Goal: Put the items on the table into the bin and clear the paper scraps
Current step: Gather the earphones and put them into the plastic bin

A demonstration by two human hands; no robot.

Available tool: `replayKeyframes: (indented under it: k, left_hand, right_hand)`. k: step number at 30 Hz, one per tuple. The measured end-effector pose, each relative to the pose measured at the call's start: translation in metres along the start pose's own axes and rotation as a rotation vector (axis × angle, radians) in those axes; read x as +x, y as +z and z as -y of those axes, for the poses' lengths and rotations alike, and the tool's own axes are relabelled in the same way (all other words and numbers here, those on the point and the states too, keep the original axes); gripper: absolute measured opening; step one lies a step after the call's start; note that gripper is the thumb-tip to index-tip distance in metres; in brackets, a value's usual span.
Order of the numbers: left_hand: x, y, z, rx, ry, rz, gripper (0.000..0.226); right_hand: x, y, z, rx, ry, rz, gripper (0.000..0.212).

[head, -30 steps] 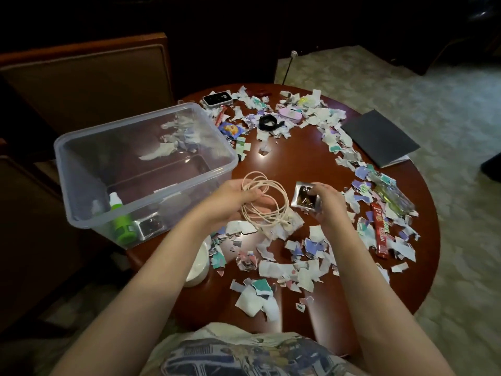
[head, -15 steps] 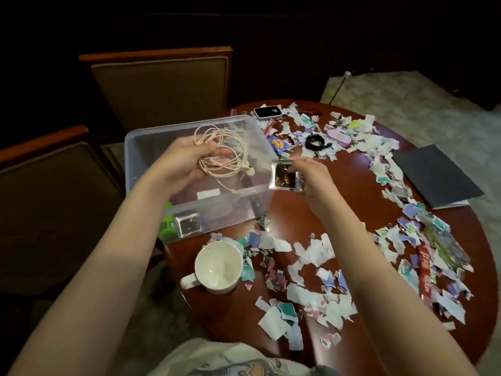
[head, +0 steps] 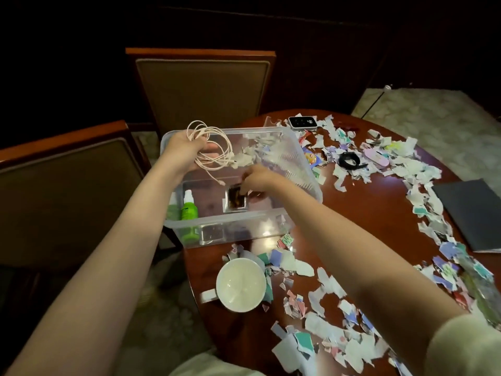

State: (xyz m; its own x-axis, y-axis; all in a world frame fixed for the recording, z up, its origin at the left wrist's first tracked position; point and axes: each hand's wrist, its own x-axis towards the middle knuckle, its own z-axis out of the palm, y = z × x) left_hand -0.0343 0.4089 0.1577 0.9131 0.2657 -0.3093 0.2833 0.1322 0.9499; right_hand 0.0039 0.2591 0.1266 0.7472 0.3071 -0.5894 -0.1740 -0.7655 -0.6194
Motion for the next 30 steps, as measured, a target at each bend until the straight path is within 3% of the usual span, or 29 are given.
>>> replayKeyframes:
  k: [12,13,15,16,19,21,26,29,30]
  left_hand:
    - [0.039,-0.008,0.015,0.230,-0.138,-0.033,0.028]
    - [0.041,-0.008,0.016,0.234,-0.144,-0.033,0.028]
    - [0.044,-0.007,0.019,0.235,-0.152,-0.034,0.029]
    - [0.045,-0.007,0.020,0.237,-0.161,-0.036,0.029]
    - [0.049,-0.005,0.025,0.263,-0.200,-0.029,0.025]
    - [0.051,-0.004,0.029,0.274,-0.228,-0.013,0.026]
    - [0.057,-0.003,0.034,0.228,-0.285,-0.022,0.027]
    - [0.059,-0.001,0.034,0.123,-0.327,-0.083,0.020]
    - [0.060,-0.001,0.035,0.096,-0.336,-0.118,0.024]
  right_hand:
    - [0.051,0.061,0.023,-0.478,0.087,0.287,0.044]
    - [0.053,0.063,0.021,-0.489,0.096,0.298,0.042]
    - [0.051,0.062,0.020,-0.535,0.094,0.305,0.018]
    - [0.053,0.062,0.019,-0.552,0.083,0.300,0.024]
    - [0.058,0.062,0.016,-0.611,-0.002,0.247,0.012]
    - [0.060,0.064,0.012,-0.686,0.045,0.282,0.024]
    - [0.064,0.056,0.008,-0.514,0.121,0.324,0.021]
    - [0.072,0.046,0.008,-0.242,0.168,0.220,0.024]
    - [0.073,0.043,0.008,-0.117,0.183,0.183,0.016]
